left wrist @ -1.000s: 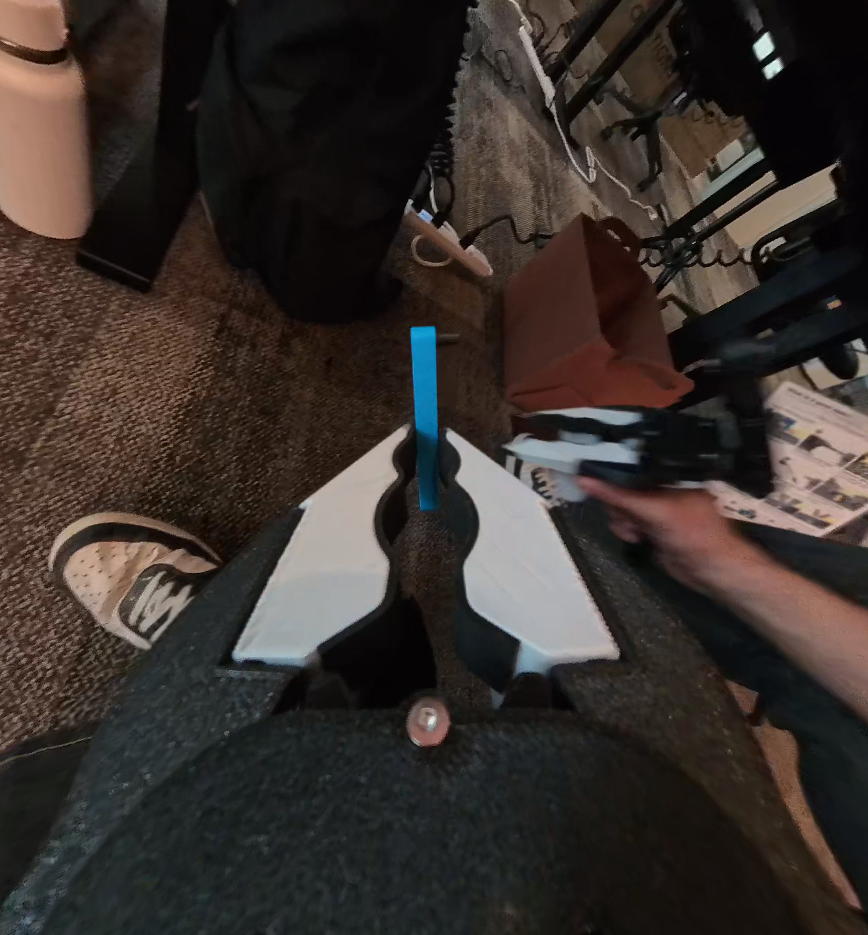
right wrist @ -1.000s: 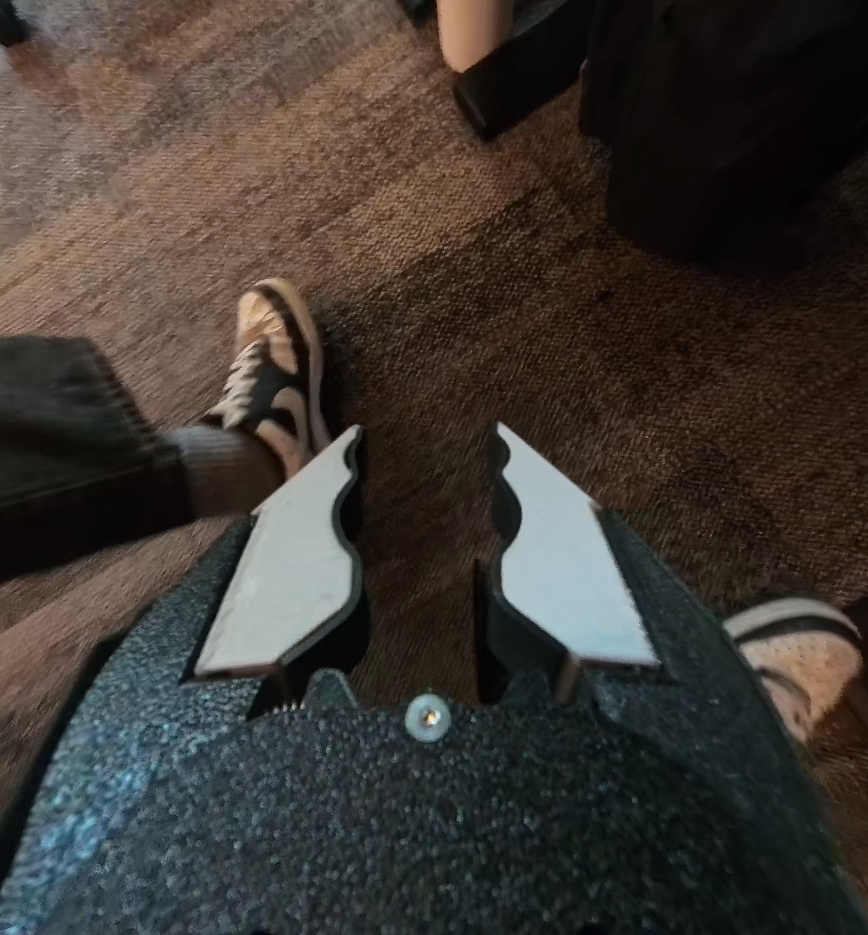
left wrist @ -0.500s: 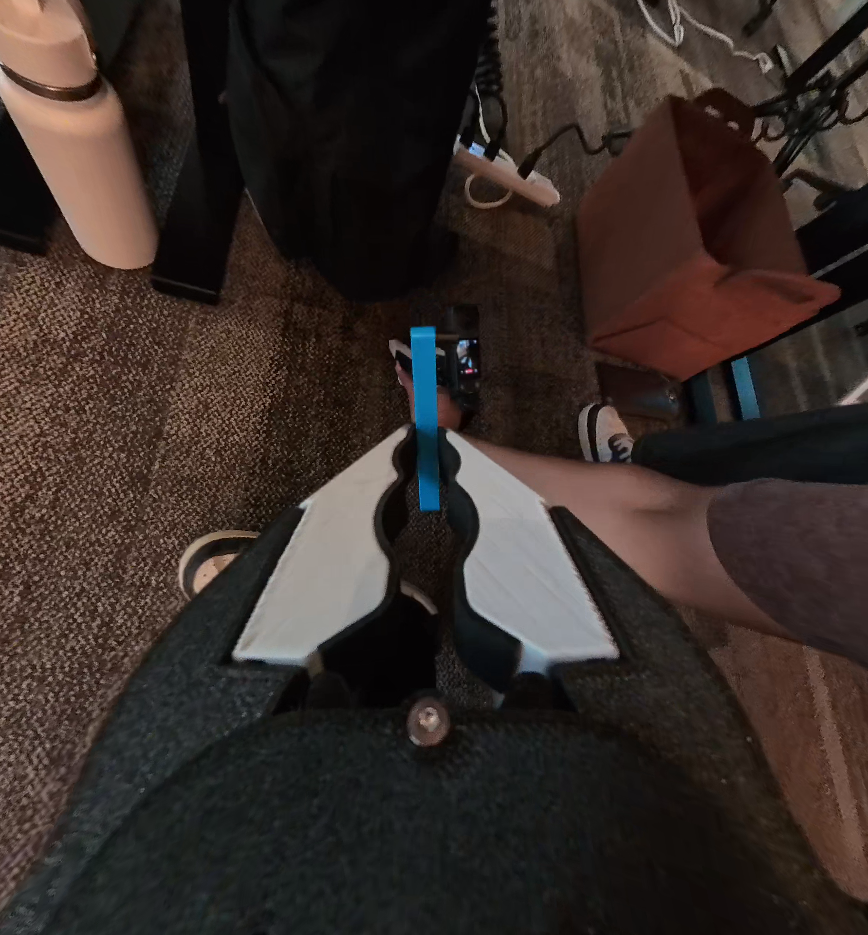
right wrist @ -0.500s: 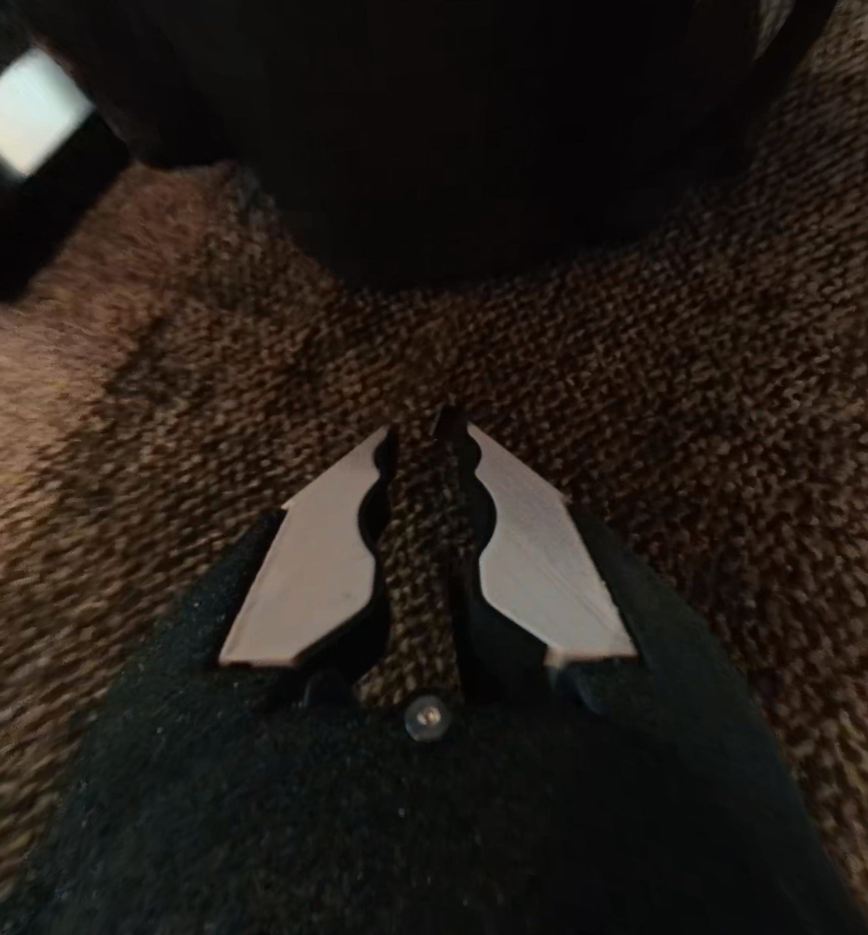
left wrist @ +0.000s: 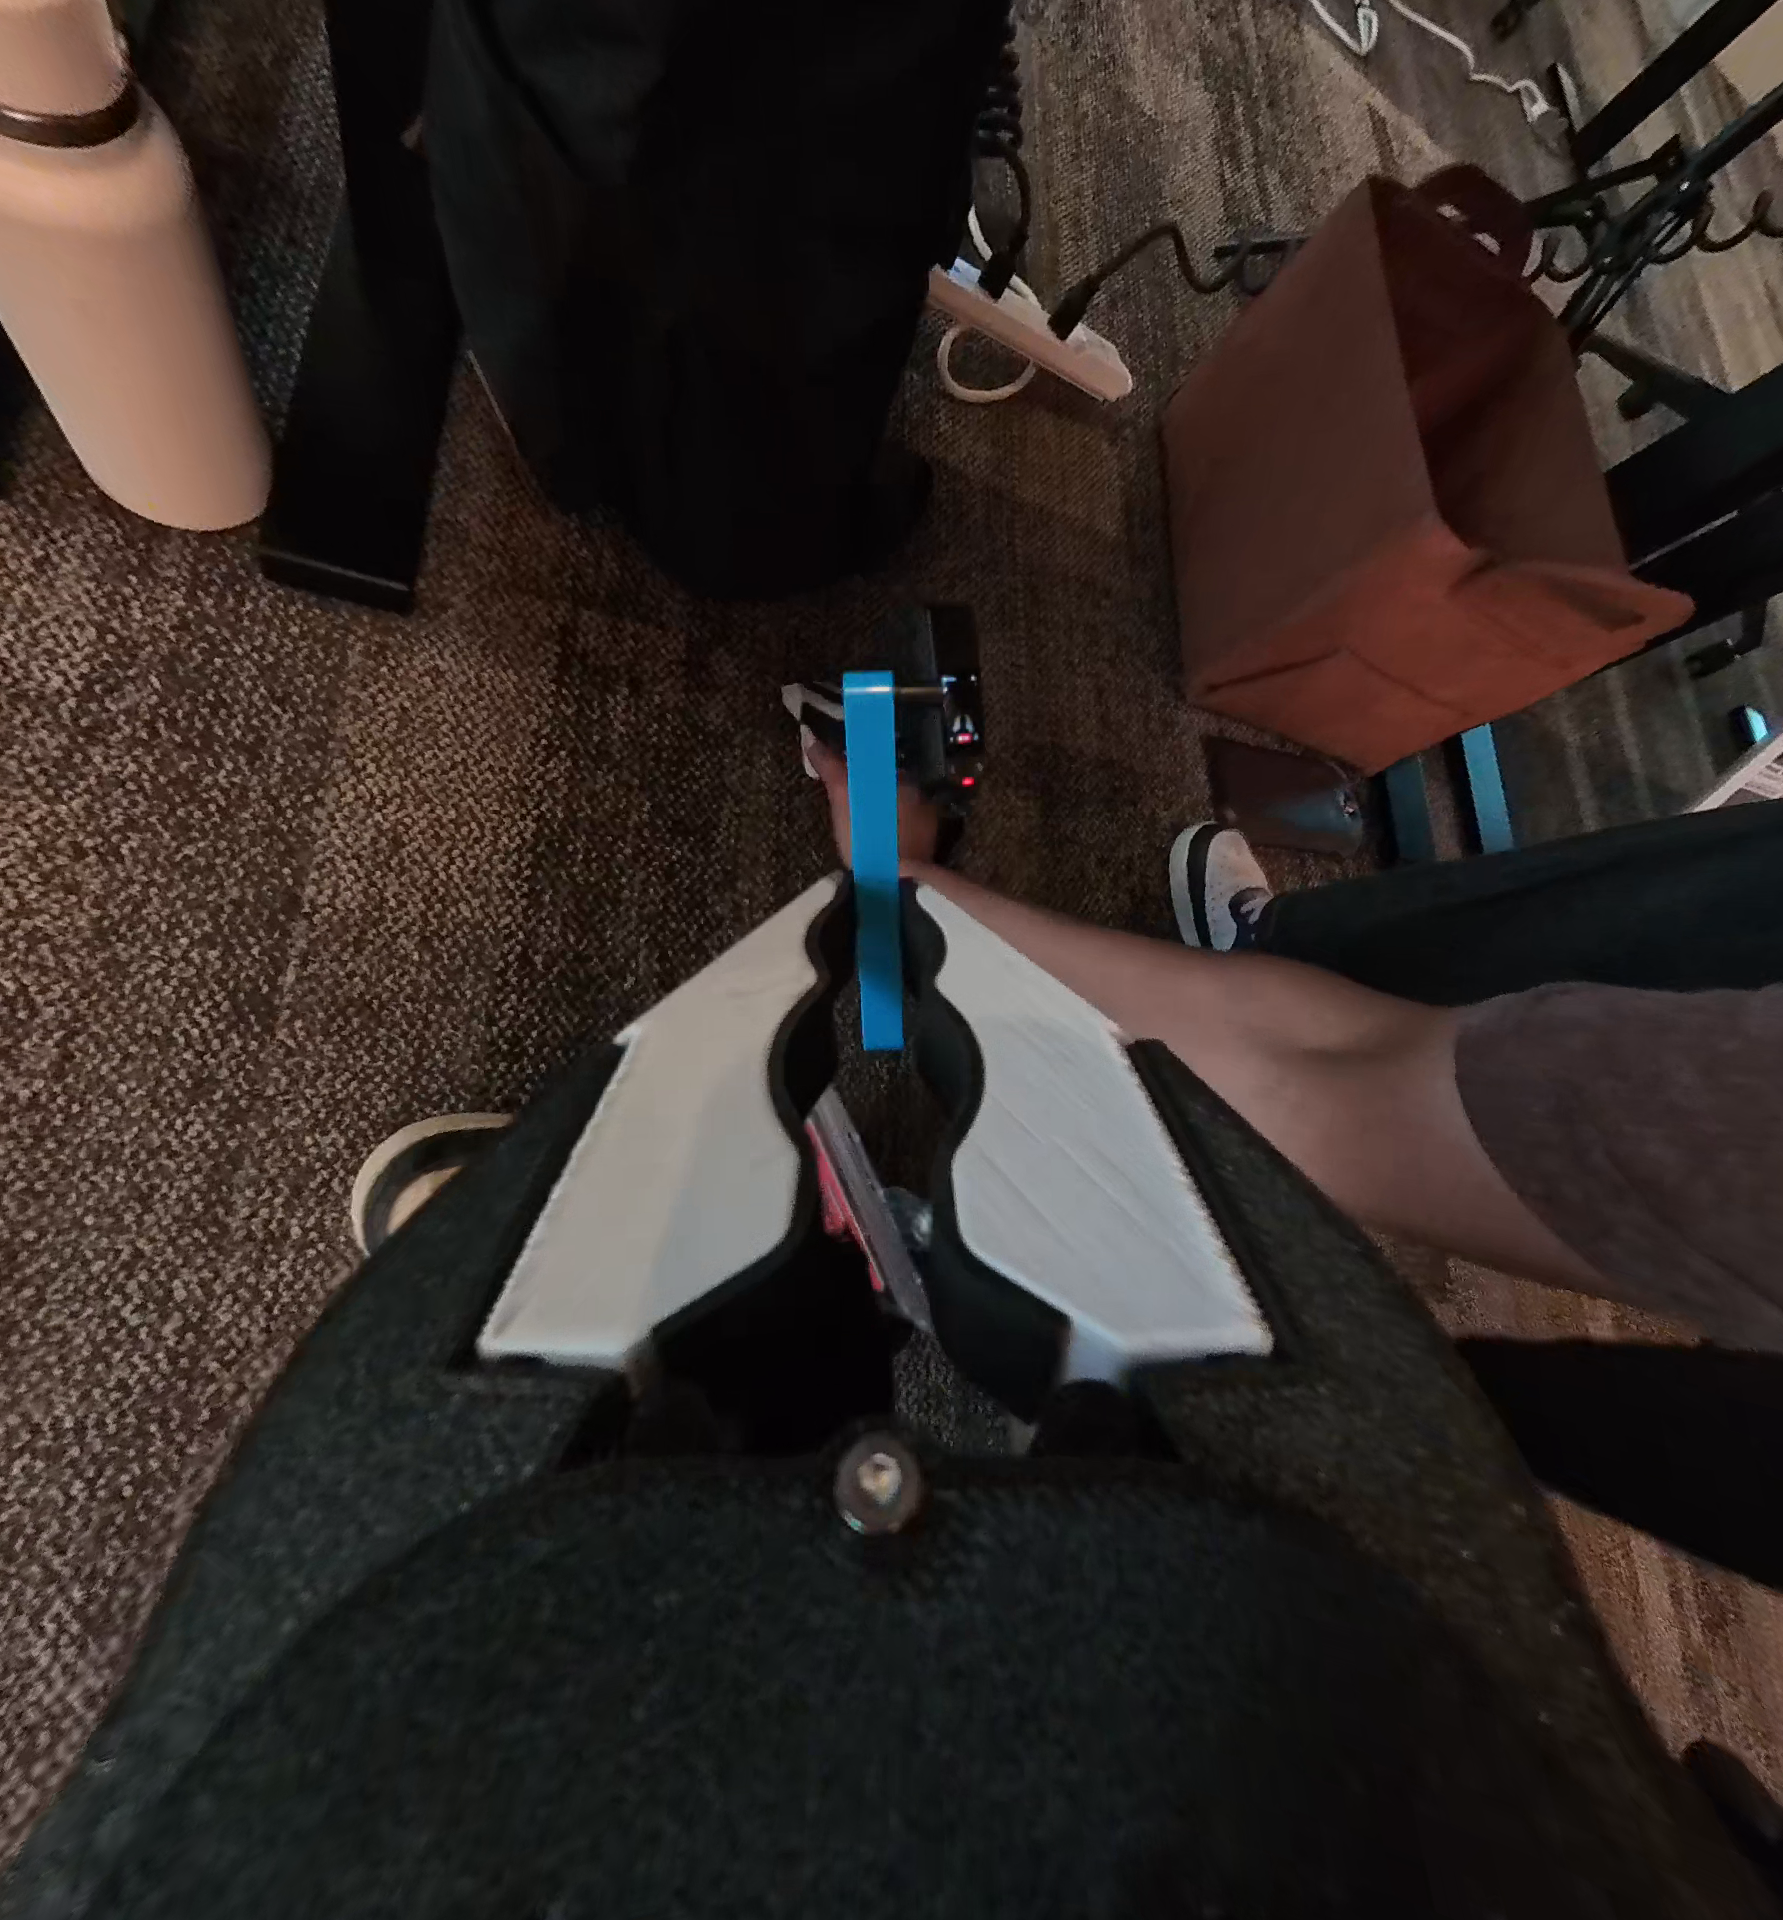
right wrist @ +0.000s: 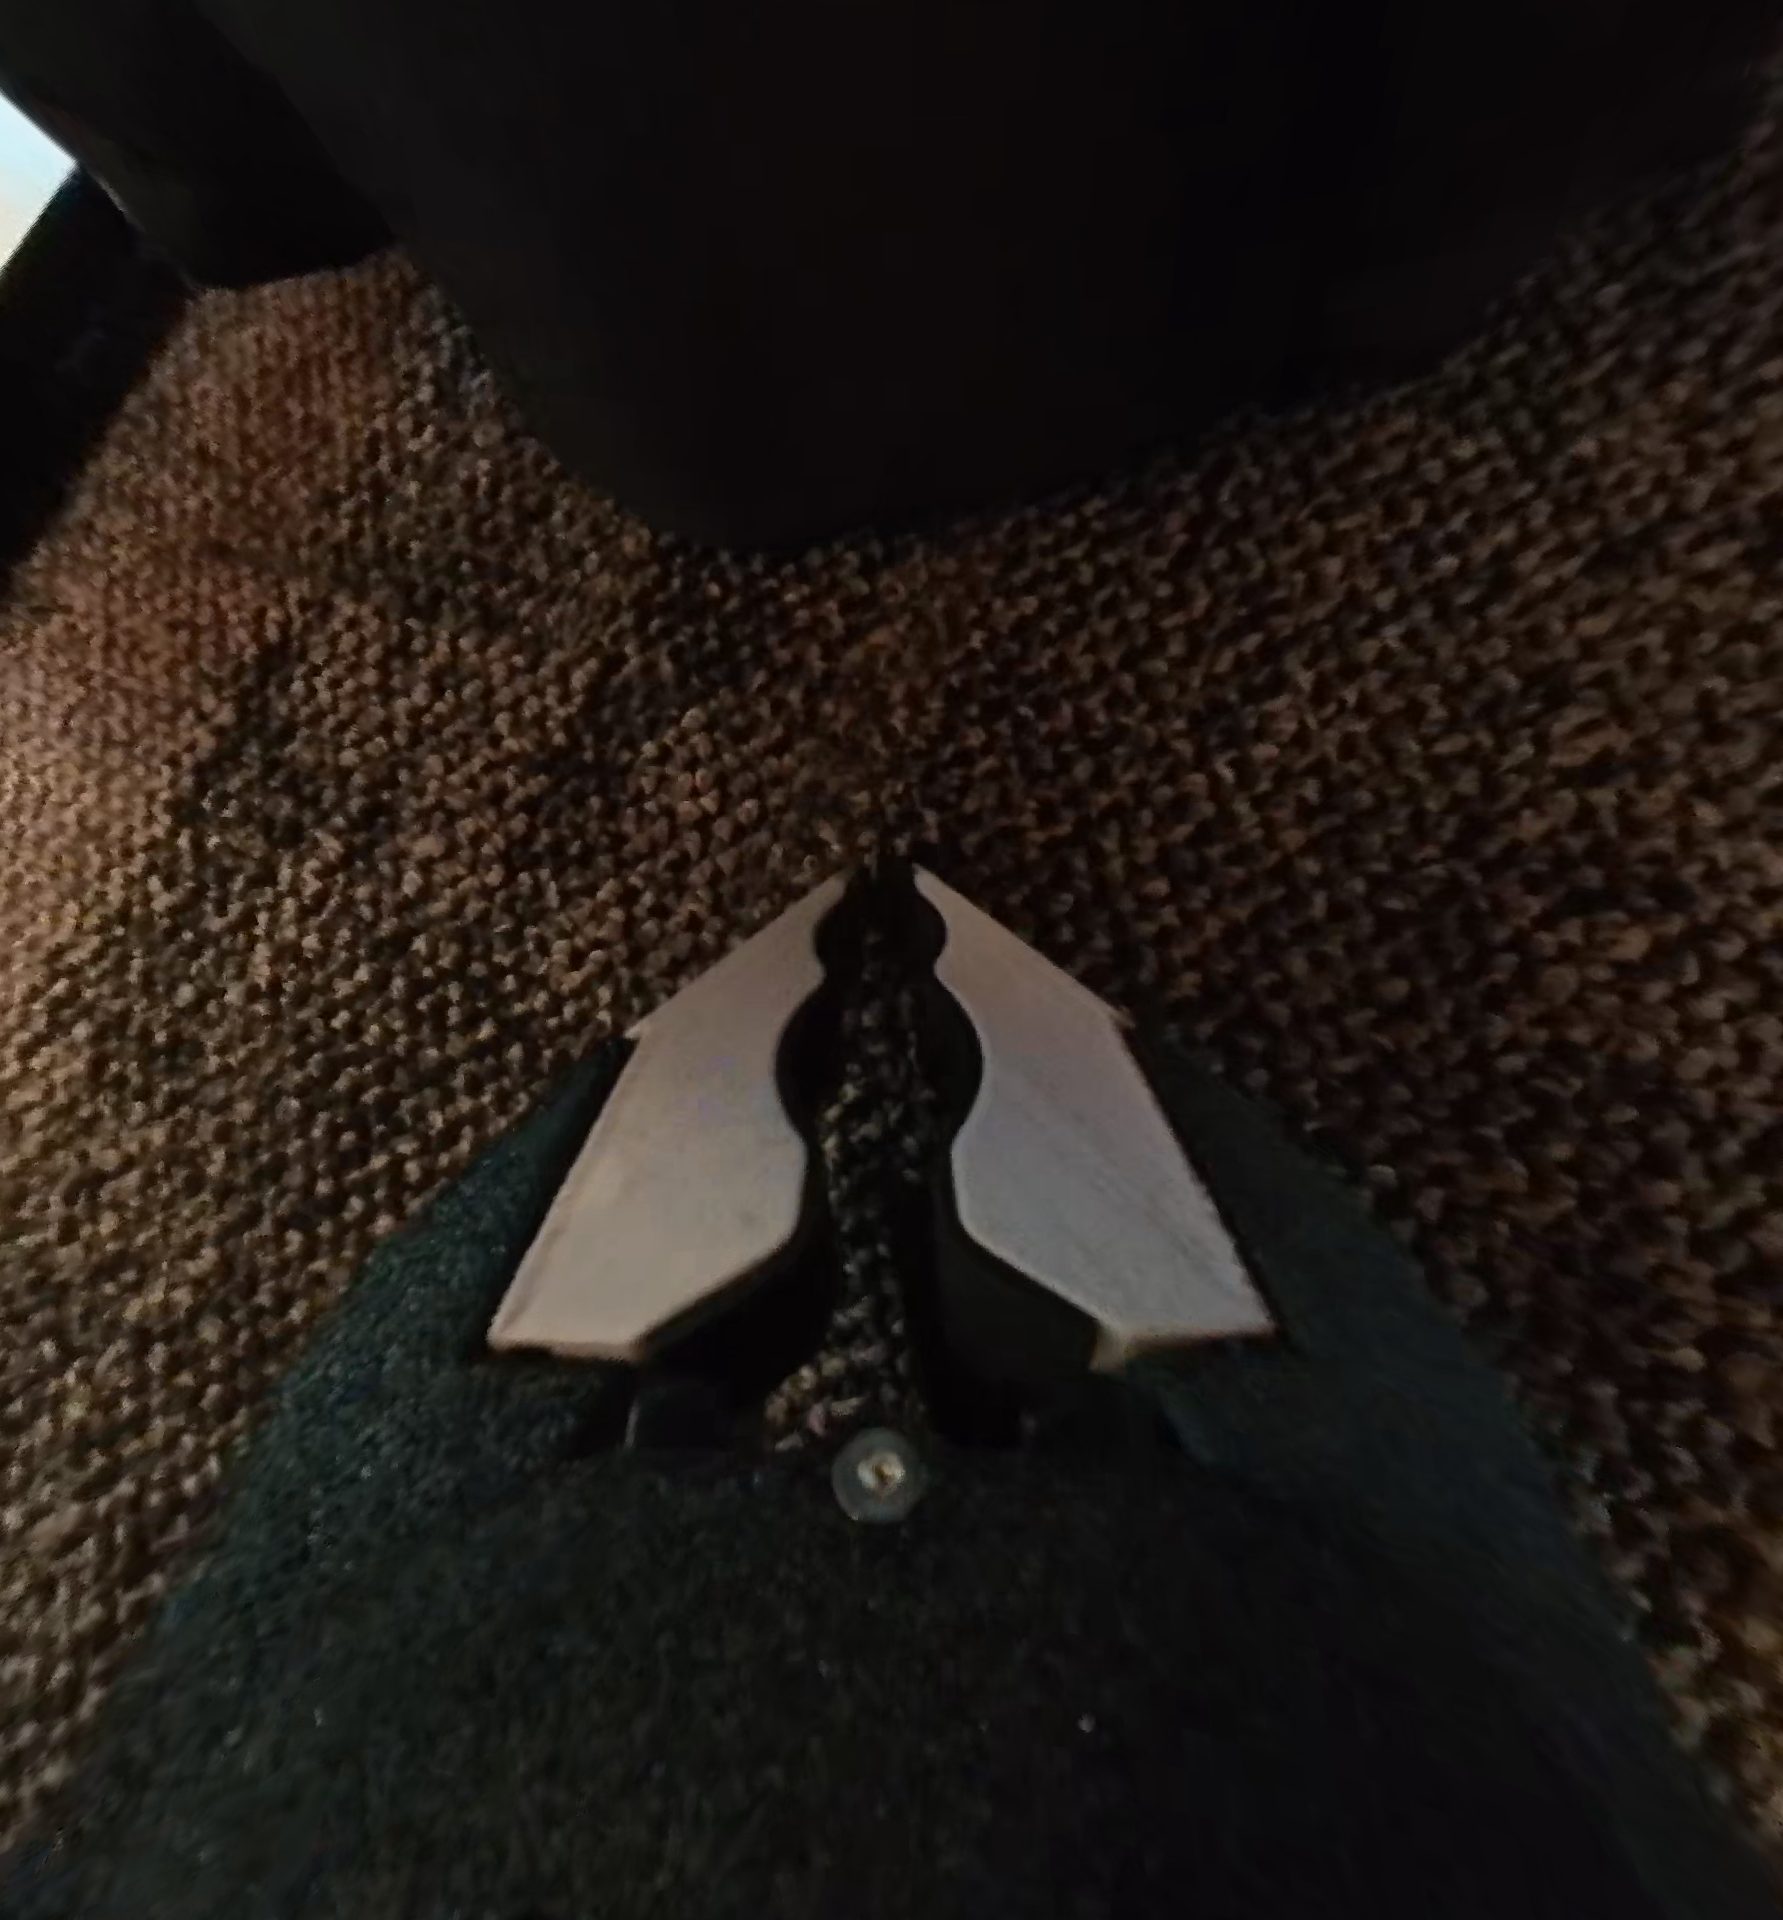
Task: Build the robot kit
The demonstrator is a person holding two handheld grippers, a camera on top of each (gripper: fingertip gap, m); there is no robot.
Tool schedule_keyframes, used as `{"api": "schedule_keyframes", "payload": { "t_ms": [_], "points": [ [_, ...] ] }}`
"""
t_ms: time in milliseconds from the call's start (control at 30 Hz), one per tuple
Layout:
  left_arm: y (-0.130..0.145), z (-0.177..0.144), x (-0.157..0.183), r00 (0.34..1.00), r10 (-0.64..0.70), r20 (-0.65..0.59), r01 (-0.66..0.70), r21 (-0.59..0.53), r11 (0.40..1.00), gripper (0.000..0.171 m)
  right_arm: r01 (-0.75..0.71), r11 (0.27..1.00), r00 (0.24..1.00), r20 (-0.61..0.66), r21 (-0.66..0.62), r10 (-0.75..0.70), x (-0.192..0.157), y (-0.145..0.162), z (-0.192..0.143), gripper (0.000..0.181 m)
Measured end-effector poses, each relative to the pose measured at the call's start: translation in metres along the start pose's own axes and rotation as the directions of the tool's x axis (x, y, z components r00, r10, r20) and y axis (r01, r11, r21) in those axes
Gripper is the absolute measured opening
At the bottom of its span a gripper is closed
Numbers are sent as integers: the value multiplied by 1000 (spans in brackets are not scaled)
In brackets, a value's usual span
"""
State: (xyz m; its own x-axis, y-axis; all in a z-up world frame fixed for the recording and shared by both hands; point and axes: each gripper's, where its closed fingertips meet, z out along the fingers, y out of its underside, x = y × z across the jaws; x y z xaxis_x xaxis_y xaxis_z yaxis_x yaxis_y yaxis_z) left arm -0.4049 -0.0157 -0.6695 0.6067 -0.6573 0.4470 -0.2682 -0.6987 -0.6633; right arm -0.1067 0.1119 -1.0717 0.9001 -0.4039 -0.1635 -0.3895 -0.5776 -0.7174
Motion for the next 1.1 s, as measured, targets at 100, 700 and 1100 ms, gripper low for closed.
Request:
{"api": "schedule_keyframes", "payload": {
  "t_ms": [100,700,1100],
  "points": [
    [-12,2,1,1000,16,-4,-16,4,1000,7,32,998,999,31,-46,-30,-2,1,-4,6],
    [-127,51,-51,995,13,96,-11,-25,1000,7,7,936,204,916,-353,344,-296,-150,-438,5],
    [-34,17,83,756,466,-460,-654,-487,579,6,606,731,-7,921,314,-390,-284,-178,-734,6]
  ]
}}
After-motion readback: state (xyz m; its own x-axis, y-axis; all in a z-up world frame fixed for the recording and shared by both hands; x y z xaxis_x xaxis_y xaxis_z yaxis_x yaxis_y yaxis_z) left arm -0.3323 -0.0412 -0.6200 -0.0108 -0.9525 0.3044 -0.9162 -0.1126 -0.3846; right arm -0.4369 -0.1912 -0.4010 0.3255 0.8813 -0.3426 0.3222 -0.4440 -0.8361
